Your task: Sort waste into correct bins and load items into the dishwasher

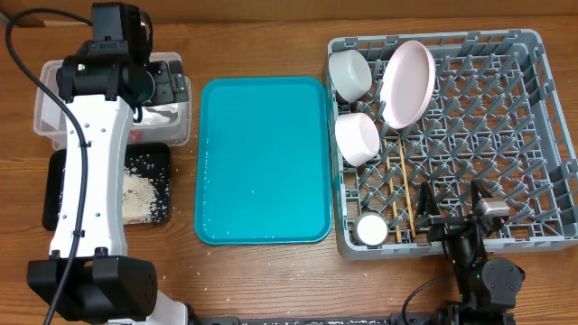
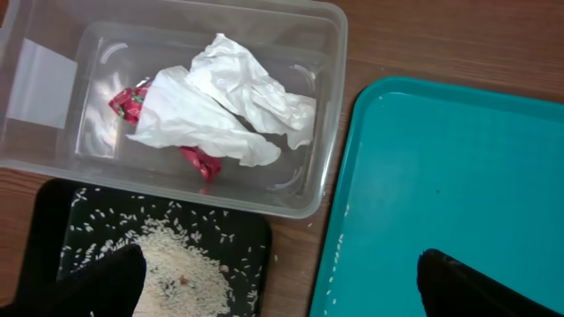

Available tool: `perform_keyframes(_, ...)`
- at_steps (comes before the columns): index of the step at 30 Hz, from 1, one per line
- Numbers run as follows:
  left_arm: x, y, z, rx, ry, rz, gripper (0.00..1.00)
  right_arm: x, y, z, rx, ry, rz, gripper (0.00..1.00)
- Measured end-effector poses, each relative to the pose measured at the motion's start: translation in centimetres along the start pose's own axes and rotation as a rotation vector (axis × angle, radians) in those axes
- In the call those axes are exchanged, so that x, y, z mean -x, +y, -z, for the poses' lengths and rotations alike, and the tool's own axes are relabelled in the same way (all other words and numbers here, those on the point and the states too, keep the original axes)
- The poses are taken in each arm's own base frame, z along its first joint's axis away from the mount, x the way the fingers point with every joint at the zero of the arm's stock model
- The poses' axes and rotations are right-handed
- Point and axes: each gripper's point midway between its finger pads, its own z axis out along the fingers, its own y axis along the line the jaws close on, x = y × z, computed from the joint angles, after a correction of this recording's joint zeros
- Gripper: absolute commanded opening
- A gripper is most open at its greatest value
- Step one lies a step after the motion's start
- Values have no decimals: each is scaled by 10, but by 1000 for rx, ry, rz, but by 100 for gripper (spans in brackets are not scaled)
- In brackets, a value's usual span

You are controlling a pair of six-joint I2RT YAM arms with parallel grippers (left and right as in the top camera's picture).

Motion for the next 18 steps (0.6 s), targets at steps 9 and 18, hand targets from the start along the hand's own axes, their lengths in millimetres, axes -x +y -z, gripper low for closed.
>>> perform_keyframes(9, 36, -3, 48, -101, -404, 39, 100, 0, 0, 0, 0, 0, 0, 100)
perform_keyframes(18, -52, -10, 39, -253, -723, 40, 100, 0, 0, 0, 0, 0, 0, 100)
